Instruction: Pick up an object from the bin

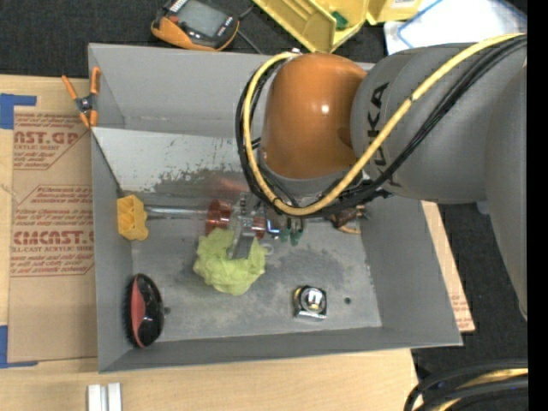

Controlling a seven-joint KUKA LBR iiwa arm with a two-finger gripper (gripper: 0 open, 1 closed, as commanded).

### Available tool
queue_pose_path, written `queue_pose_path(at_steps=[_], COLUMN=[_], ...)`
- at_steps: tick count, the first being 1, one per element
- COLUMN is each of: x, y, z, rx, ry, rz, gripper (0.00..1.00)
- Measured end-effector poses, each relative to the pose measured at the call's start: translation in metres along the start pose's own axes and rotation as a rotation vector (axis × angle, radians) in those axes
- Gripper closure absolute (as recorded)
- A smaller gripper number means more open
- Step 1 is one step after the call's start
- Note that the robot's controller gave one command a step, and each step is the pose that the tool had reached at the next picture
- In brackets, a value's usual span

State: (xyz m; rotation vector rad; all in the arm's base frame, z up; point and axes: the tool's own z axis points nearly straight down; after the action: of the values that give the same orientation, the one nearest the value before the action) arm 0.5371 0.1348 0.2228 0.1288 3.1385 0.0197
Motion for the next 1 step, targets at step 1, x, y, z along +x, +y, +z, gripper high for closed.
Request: queue_pose_path(at_steps=[1], x=[0.0044], y=[0.0067], z=[0.0269], rx=[-0.003], ry=[-0.008], rz=[-0.038], gripper=[1.0])
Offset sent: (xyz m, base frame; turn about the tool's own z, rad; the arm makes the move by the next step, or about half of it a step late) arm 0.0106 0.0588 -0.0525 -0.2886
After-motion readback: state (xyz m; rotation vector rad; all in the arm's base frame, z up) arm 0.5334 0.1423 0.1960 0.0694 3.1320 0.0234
